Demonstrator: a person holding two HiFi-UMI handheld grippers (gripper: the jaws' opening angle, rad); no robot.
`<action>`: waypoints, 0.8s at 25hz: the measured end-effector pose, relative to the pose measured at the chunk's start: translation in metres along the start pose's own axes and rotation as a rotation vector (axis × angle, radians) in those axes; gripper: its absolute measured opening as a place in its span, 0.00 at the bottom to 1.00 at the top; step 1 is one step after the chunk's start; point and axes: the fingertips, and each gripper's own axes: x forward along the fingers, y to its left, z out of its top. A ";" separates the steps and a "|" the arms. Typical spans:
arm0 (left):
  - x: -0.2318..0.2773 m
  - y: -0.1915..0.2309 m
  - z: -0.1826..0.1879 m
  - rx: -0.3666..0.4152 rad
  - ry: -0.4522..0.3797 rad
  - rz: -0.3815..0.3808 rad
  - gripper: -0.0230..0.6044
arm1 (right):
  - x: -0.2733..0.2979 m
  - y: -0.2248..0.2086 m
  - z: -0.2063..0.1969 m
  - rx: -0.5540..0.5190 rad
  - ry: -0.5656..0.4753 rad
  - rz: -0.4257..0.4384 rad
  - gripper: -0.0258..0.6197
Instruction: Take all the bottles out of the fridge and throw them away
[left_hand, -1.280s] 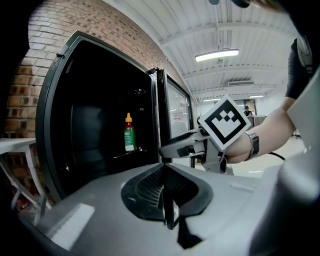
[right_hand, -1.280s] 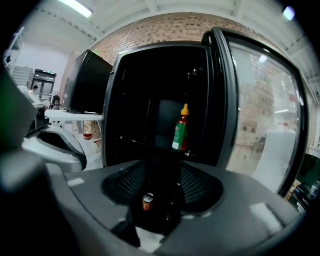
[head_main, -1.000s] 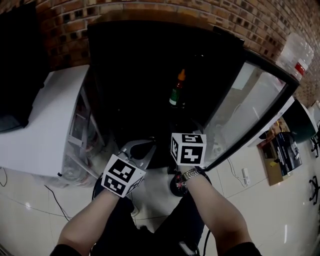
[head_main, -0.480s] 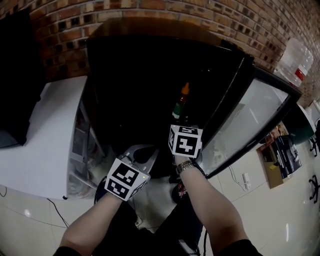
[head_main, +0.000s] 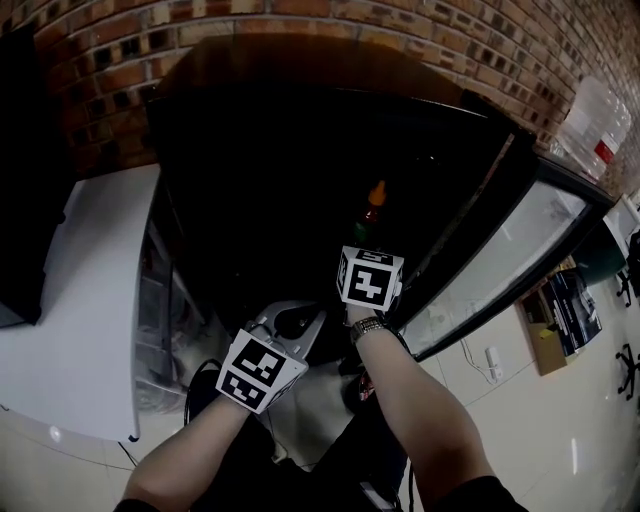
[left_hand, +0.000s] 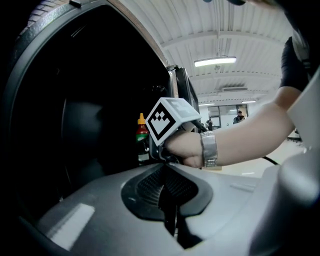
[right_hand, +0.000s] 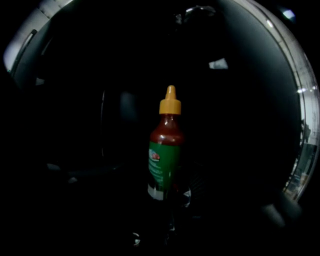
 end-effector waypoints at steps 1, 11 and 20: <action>0.001 0.002 0.000 -0.006 -0.004 -0.001 0.04 | 0.004 0.000 0.001 0.005 0.001 -0.005 0.51; 0.004 0.011 -0.009 -0.033 -0.002 -0.005 0.04 | 0.021 -0.006 0.000 0.034 0.044 -0.053 0.44; 0.003 0.004 -0.006 -0.022 0.003 -0.005 0.04 | 0.005 0.008 0.004 -0.047 0.003 0.065 0.43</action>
